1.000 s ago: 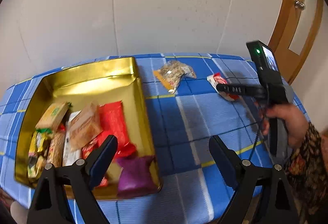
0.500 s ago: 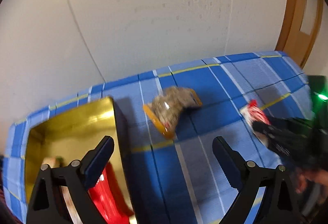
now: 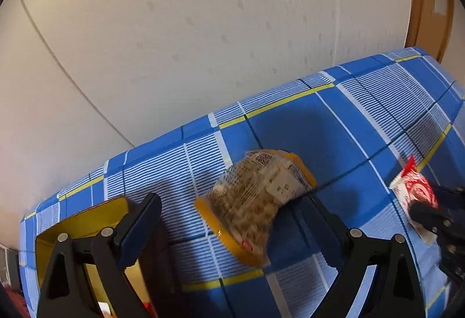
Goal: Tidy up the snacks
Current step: 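Grasp the clear peanut bag with the left tool while the right tool holds the candy, then carry the peanut bag into the gold tray and release it with the left tool, then carry the red candy into the gold tray and open the right tool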
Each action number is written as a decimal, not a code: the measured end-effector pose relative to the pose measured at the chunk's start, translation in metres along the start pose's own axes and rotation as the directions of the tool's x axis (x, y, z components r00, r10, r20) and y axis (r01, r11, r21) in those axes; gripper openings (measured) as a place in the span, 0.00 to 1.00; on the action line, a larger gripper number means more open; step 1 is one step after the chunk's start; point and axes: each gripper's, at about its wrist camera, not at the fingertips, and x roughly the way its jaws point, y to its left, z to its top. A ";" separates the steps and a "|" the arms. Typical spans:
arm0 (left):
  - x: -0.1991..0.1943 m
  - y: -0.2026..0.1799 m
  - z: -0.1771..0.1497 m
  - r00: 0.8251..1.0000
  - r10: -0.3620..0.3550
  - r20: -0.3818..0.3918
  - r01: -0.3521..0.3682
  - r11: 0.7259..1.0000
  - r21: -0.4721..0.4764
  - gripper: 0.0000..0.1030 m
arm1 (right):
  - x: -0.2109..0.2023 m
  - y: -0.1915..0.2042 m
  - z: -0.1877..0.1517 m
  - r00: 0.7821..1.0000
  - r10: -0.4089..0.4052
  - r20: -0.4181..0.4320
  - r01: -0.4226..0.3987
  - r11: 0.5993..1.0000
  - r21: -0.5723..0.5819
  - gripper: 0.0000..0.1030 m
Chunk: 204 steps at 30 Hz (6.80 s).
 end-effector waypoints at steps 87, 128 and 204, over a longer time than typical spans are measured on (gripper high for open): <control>-0.079 0.111 -0.135 0.989 -0.141 0.037 0.137 0.823 -0.552 0.47 | -0.002 0.009 -0.001 0.997 -0.054 0.050 0.056 0.998 -0.034 0.32; -0.122 0.104 -0.175 0.993 0.004 0.122 0.052 0.891 -0.452 0.84 | -0.011 0.021 -0.006 0.996 -0.021 0.087 0.022 1.000 -0.019 0.29; -0.184 0.147 -0.285 0.974 0.177 0.139 -0.086 0.862 -0.499 1.00 | -0.042 0.271 -0.092 0.968 0.250 0.035 -0.229 0.929 -0.291 0.33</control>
